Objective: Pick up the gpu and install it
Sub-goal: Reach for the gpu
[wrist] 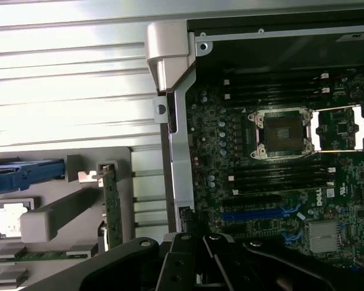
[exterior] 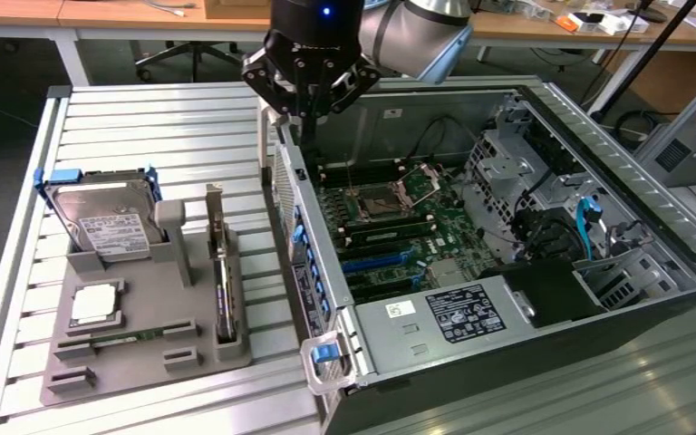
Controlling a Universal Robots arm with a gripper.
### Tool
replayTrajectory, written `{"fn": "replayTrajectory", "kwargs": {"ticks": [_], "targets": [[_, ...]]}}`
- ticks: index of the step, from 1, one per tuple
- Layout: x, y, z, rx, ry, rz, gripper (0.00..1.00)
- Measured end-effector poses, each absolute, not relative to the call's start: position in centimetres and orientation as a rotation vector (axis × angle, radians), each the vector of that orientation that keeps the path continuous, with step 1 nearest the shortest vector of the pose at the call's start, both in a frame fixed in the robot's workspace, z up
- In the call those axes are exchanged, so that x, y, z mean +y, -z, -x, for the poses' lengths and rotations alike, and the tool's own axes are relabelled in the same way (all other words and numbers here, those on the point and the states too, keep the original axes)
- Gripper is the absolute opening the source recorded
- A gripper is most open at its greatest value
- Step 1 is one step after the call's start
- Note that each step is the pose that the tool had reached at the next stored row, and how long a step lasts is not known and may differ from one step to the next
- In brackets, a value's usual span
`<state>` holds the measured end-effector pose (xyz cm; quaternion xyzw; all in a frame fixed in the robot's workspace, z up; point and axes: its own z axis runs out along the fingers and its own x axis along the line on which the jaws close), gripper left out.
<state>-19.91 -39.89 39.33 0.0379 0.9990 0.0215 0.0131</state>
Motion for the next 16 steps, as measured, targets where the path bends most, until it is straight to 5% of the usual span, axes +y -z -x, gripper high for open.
{"fn": "replayTrajectory", "kwargs": {"ticks": [16], "targets": [[-39.89,-39.33,20.63,3.112,-0.067,-0.118,0.11]]}}
